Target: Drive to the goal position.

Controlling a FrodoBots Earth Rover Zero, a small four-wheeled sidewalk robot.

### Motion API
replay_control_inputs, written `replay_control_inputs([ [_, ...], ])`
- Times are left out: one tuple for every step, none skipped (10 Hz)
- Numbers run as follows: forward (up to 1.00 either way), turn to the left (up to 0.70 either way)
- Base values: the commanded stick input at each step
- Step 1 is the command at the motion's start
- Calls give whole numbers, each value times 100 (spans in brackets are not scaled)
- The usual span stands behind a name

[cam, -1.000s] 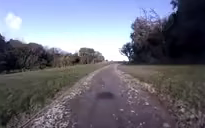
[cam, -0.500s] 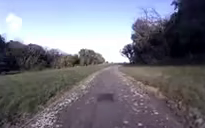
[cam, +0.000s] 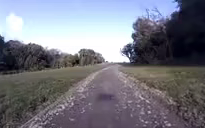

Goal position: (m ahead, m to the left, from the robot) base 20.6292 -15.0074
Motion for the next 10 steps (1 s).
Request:
replay_control_inputs([
  [50, 0],
  [50, 0],
  [50, 0],
  [50, 0],
  [50, 0],
  [50, -2],
  [50, -37],
  [50, -11],
  [50, 0],
  [50, 0],
])
